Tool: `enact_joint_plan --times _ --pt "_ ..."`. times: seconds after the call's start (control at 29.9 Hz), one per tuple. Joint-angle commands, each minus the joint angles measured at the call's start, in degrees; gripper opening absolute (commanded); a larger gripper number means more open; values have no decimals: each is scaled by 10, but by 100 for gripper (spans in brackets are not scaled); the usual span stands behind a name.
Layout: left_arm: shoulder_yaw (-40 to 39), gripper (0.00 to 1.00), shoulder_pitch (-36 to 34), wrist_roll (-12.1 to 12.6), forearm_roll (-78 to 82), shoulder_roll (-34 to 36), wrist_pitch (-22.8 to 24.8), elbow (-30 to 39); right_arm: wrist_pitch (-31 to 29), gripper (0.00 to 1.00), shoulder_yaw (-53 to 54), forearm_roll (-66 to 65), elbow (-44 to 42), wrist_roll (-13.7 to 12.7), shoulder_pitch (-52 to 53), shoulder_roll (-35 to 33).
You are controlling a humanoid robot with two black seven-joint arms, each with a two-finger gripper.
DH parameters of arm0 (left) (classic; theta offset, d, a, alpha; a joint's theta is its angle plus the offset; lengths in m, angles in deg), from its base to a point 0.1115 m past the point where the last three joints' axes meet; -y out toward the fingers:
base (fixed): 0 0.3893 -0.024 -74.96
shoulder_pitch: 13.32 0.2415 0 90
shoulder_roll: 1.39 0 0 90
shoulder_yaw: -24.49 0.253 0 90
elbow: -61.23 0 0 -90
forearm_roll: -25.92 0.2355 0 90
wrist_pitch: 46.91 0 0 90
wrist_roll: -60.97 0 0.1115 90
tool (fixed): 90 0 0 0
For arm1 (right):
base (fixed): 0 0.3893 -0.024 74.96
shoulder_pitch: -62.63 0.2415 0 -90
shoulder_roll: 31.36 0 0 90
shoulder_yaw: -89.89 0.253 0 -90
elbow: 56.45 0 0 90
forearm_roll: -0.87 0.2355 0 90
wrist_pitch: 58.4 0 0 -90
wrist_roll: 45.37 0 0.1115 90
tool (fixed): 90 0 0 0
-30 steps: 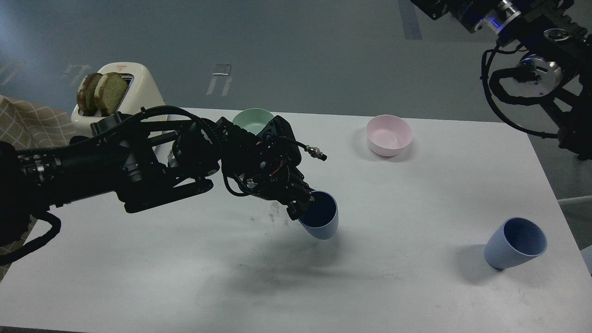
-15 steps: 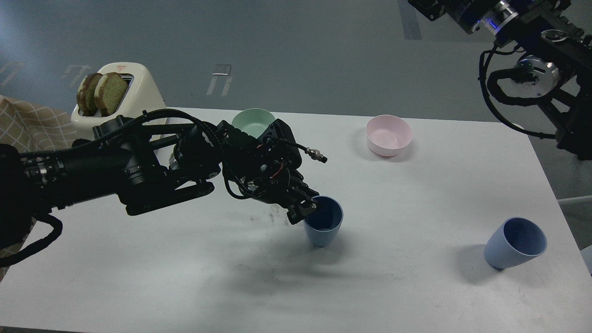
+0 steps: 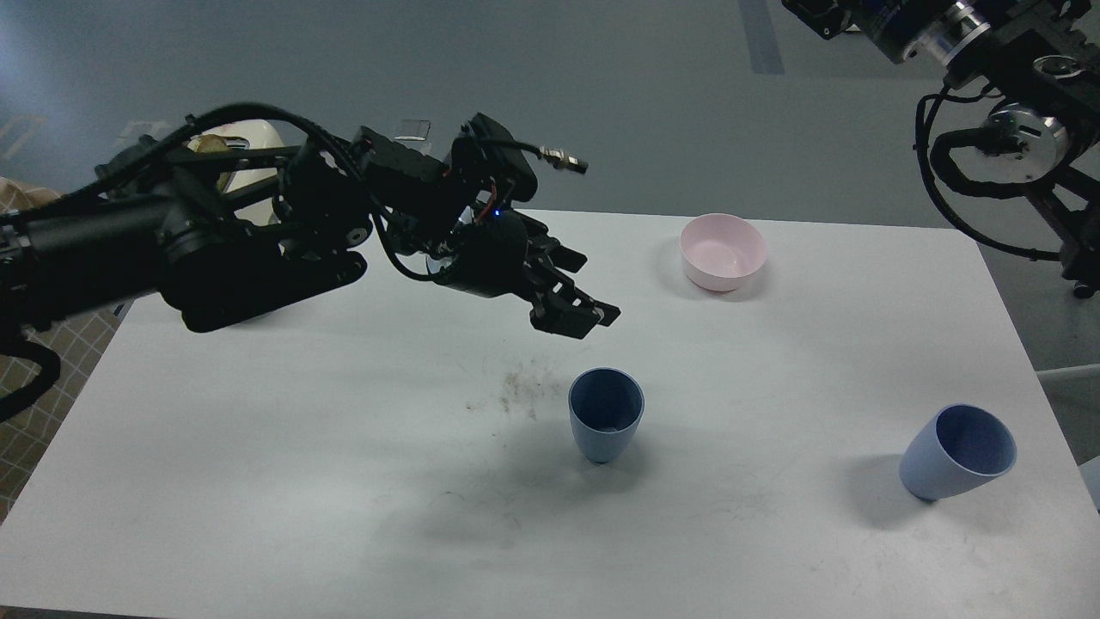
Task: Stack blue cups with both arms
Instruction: 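Lower the blue cup upright at the table center and release it, then withdraw the left arm and reach the right gripper to the other blue cup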
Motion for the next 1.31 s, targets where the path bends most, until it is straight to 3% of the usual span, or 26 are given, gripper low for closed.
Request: enact_joint_plan --times 0.0,0.17,0.27,0.33,0.47,0.74,0.94,1.27 --pt "-85 97 -4 11 -172 41 0 -4 0 100 -40 -14 40 0 0 -41" --pt "-161 97 38 36 -321 82 0 -21 -2 100 -71 -88 108 0 0 -122" --pt "-196 97 77 35 -397 95 0 -47 -4 100 -103 -144 169 0 0 -193" --pt "-209 97 100 34 -446 95 -35 -71 -4 100 -125 -179 207 0 0 -238" --pt "-224 98 125 33 -549 95 -49 -97 -8 100 -165 -272 260 0 -2 -328" --pt "-244 98 147 35 -723 76 -39 -175 -8 100 -234 -535 338 0 -22 -471" --pt "-246 98 168 33 -735 49 -39 -193 -6 100 -238 -736 341 0 -100 -529" --pt "-272 98 190 30 -754 8 -38 -192 2 100 -238 -764 341 0 -134 -545"
